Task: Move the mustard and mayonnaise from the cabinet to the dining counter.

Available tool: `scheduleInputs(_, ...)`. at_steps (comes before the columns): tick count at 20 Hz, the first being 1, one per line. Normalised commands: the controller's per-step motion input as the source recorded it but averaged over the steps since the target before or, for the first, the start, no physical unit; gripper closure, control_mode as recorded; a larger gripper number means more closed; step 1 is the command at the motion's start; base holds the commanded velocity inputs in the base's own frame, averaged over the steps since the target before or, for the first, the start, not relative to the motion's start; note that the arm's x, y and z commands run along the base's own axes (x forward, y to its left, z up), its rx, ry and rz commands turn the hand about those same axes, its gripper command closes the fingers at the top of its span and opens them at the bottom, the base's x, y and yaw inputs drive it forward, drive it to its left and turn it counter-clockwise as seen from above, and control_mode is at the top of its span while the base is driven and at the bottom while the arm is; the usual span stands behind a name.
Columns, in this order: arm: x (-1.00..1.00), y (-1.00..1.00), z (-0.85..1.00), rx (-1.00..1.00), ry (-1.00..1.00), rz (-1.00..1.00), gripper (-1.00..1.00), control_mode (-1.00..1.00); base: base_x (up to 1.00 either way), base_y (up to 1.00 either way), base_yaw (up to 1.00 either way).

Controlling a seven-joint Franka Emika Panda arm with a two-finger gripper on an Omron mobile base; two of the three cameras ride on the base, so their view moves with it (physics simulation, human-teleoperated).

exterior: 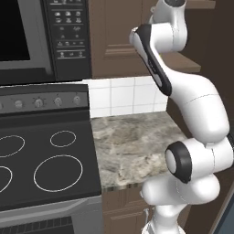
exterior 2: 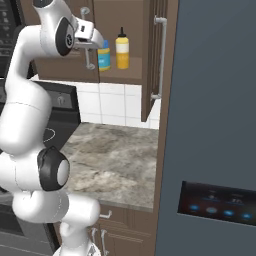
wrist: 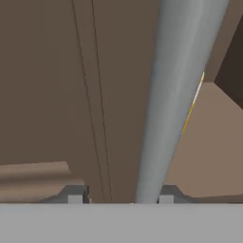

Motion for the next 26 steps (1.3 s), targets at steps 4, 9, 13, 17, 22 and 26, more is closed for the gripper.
scheduleInputs(4,0.33,-0.01,-0.19,-0.02,-0.12,0.0,1.0,-1.0,0.0,0.0,0.0)
scheduleInputs(9,-0.05,0.17,-0.1,0.02,-0.16,0.07,1.0,-1.0,0.0,0.0,0.0)
scheduleInputs(13,-0.12,0.14,0.0,0.18,-0.01,0.13,1.0,-1.0,0.0,0.0,0.0)
scheduleInputs(17,-0.27,0.14,0.13,0.2,0.04,0.17,1.0,-1.0,0.0,0.0,0.0)
scheduleInputs(22,-0.38,0.22,0.19,0.17,0.04,0.18,1.0,-1.0,0.0,0.0,0.0)
scheduleInputs(26,-0.5,0.32,0.25,0.07,0.01,0.18,1.0,-1.0,0.0,0.0,0.0)
